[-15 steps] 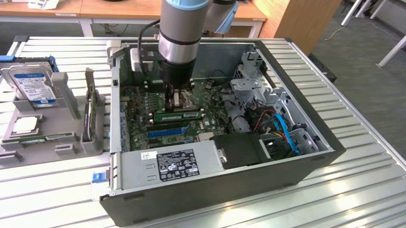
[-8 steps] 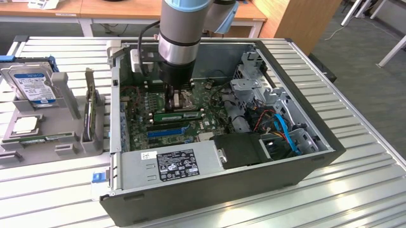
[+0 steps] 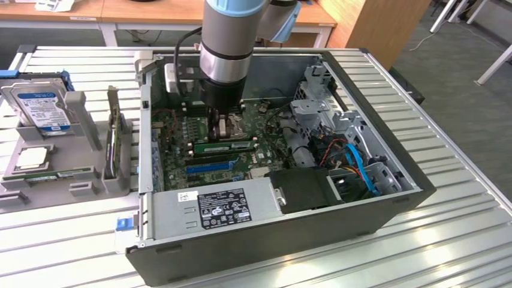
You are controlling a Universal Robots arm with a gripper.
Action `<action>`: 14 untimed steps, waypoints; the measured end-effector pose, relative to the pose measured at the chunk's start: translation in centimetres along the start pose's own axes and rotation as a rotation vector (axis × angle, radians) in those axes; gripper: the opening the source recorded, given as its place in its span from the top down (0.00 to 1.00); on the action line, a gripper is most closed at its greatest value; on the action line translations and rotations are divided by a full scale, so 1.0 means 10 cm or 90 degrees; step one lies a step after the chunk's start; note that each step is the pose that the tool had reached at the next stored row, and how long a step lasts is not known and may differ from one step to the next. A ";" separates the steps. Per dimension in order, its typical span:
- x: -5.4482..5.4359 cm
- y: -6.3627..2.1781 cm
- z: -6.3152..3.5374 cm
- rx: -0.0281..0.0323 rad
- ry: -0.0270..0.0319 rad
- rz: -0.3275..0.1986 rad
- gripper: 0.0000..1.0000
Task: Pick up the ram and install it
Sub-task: 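Press down the ram until it locks into place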
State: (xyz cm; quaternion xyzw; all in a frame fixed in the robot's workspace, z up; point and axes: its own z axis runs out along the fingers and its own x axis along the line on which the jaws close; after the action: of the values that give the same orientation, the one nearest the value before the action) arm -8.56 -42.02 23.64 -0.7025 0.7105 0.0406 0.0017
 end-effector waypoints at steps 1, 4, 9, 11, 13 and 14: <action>0.00 0.000 0.002 0.0000 0.0000 0.000 0.90; 0.00 -0.001 0.009 0.0000 0.0000 0.000 0.90; 0.01 -0.001 0.020 0.0000 0.0000 0.000 0.90; 0.01 -0.002 0.024 0.0000 0.0000 0.000 0.90; 0.01 -0.002 0.028 0.0000 0.0000 0.000 0.90; 0.01 -0.002 0.031 0.0000 0.0000 0.000 0.90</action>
State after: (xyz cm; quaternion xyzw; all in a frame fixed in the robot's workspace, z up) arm -8.56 -42.10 23.33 -0.7025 0.7105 0.0406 0.0017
